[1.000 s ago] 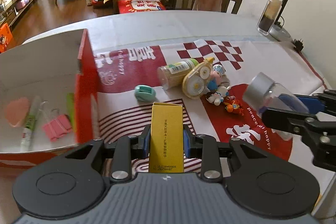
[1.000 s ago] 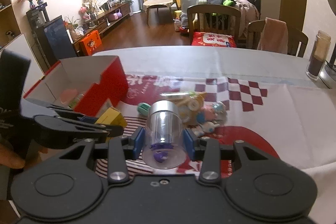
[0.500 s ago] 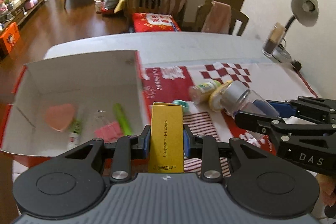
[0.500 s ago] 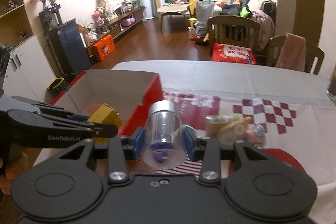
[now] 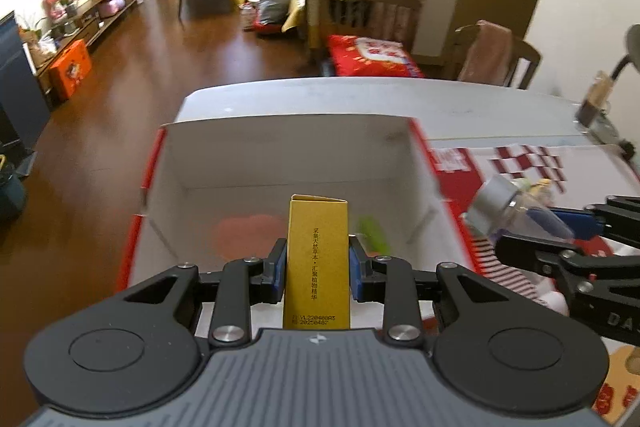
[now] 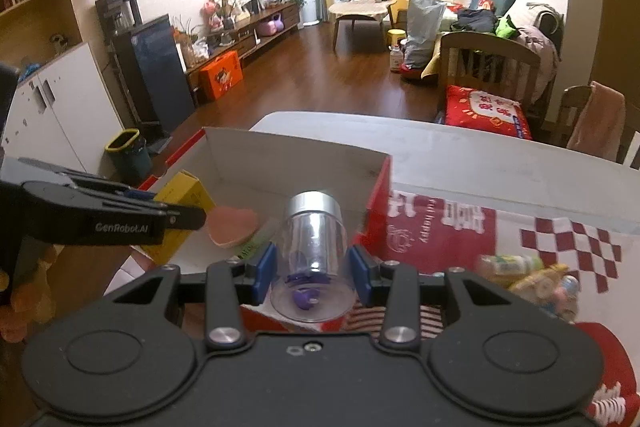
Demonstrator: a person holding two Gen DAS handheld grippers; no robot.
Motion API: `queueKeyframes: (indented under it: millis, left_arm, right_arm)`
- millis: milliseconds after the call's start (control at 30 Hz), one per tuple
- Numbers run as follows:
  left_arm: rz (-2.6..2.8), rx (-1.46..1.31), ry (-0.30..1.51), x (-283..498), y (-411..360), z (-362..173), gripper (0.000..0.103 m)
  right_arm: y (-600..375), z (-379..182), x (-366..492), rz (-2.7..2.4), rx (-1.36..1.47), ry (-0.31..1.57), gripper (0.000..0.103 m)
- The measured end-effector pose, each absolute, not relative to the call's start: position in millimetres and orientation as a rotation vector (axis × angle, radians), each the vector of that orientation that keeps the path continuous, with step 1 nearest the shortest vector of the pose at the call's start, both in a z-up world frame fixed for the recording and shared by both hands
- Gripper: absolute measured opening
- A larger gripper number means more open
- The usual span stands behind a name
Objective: Organize rigid objects
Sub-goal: 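Carry the carton with the left tool into the red box while the right tool carries the jar there, then open the left tool to drop the carton while the right tool releases the jar in the box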
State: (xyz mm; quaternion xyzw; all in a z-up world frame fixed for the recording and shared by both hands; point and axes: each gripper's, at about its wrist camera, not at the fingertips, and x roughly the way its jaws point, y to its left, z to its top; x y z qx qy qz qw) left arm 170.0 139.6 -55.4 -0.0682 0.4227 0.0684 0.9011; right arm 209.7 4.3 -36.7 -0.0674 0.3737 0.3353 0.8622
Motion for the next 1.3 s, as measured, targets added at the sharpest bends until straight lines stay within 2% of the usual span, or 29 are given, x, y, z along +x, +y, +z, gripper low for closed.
queueKeyframes:
  millis: [300, 800, 1300]
  left_arm:
    - [0.195, -0.119, 0.945, 200.1, 191.0, -88.3, 0.029]
    - [0.202, -0.055, 1.028, 247.6, 196.1, -126.6, 0.029]
    - [0.167, -0.109, 1.15, 254.4, 204.9, -148.7, 0.029]
  right_arm:
    - [62.4, -62.0, 228.3, 0.685, -0.265, 0.811, 0.04]
    - [110.8, -112.5, 266.0, 0.641, -0.357, 0.921, 0.04]
    - [116.4, -119.3, 265.2, 0.625, -0.397, 0.972, 0.041]
